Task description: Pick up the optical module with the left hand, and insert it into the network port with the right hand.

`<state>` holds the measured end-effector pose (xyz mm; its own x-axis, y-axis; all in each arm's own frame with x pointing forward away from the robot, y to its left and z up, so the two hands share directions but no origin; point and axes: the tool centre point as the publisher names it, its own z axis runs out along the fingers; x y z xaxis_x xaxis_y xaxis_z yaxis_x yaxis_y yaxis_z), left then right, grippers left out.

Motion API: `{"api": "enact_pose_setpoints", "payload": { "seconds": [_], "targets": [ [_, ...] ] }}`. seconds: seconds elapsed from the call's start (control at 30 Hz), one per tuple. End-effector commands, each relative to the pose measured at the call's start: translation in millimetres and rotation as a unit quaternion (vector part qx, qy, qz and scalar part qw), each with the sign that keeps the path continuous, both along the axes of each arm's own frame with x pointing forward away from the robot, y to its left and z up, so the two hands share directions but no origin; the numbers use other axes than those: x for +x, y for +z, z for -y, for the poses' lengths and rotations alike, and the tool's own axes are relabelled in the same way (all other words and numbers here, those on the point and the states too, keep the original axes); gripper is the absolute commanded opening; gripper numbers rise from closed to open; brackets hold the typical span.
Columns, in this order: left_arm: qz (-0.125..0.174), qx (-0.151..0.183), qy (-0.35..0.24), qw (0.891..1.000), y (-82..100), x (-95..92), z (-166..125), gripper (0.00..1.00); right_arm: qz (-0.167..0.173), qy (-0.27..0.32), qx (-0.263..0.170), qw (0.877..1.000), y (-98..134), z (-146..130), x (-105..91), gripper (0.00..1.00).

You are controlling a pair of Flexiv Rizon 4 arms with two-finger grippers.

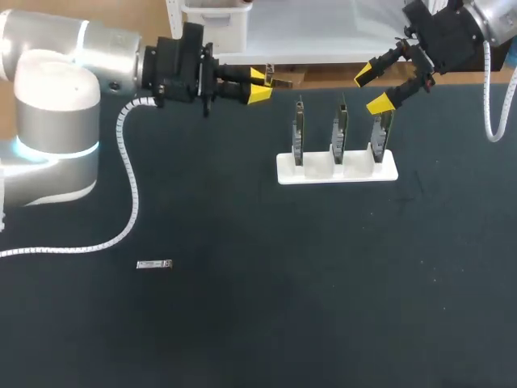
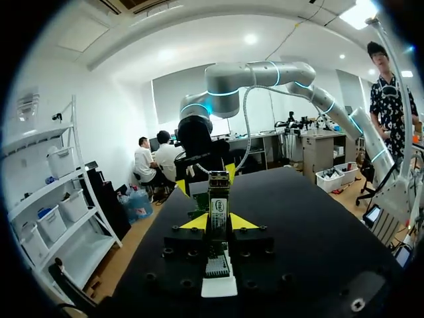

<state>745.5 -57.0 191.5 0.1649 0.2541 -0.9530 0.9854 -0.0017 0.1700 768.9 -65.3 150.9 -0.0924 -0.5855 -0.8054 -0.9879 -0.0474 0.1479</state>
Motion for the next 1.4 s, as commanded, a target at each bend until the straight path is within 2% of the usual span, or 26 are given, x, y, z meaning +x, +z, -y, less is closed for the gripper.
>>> {"api": "enact_pose_setpoints", "payload": {
  "seconds": [0.03, 0.3, 0.33, 0.37, 0.5, 0.73, 0.8, 0.83, 0.87, 0.9, 0.97, 1.03, 1.1, 1.13, 1.27, 1.4],
  "targets": [
    [0.000, -0.001, -0.003, 1.000, -0.8, 3.0, 0, 0.00, 0.000, 0.000, 0.000, 1.000, 0, 0, 0.4, 1.00],
    [0.000, -0.001, -0.003, 1.000, -0.8, 3.0, 0, 0.00, 0.000, 0.000, 0.000, 1.000, 0, 0, 0.4, 1.00],
    [0.004, -0.009, -0.005, 1.000, -0.3, 5.2, 4, 0.00, 0.000, 0.000, 0.000, 1.000, 0, 0, 0.4, 1.00],
    [0.009, -0.020, -0.009, 1.000, 1.4, 7.9, 9, 0.00, 0.000, 0.000, 0.000, 1.000, 0, 0, 0.4, 1.00],
    [0.009, -0.023, -0.015, 1.000, 12.9, 17.4, 22, 0.00, 0.000, 0.000, 0.000, 1.000, 0, 0, 0.4, 1.00],
    [0.019, -0.033, -0.009, 0.999, 30.0, 21.0, 28, 0.00, 0.000, 0.000, 0.000, 1.000, 0, 0, 0.4, 1.00],
    [0.009, -0.040, -0.011, 0.999, 31.8, 22.3, 30, 0.00, 0.000, 0.000, 0.000, 1.000, 0, 0, 0.4, 1.00],
    [0.003, -0.053, -0.012, 0.999, 32.2, 22.7, 33, 0.00, 0.000, 0.000, 0.000, 1.000, 0, 0, 0.4, 1.00],
    [-0.007, -0.083, -0.012, 0.996, 31.8, 22.9, 35, 0.00, 0.000, 0.000, 0.000, 1.000, 0, 0, 0.4, 1.00],
    [-0.026, -0.082, -0.023, 0.996, 30.4, 22.9, 39, 0.00, 0.000, 0.000, 0.000, 1.000, 0, 0, 0.4, 1.00],
    [-0.043, -0.098, -0.037, 0.994, 29.5, 22.0, 48, 0.00, 0.000, 0.000, 0.000, 1.000, 0, 0, 0.4, 1.00],
    [-0.053, -0.087, -0.051, 0.993, 28.8, 21.4, 56, 0.00, 0.000, 0.000, 0.000, 1.000, 0, 0, 0.4, 1.00],
    [-0.053, -0.090, -0.055, 0.993, 27.7, 22.1, 62, 0.00, 0.000, 0.000, 0.000, 1.000, 0, 0, 0.4, 1.00],
    [-0.054, -0.076, -0.057, 0.994, 27.2, 22.8, 63, 0.00, 0.000, 0.000, 0.000, 1.000, 0, 0, 0.4, 1.00],
    [-0.046, -0.063, -0.058, 0.995, 29.7, 25.9, 70, 0.00, 0.000, 0.000, 0.000, 1.000, 0, 0, 0.4, 1.00],
    [-0.052, -0.053, -0.050, 0.996, 29.7, 26.3, 76, 0.00, 0.000, 0.000, 0.000, 1.000, 0, 0, 0.4, 1.00]
  ]
}}
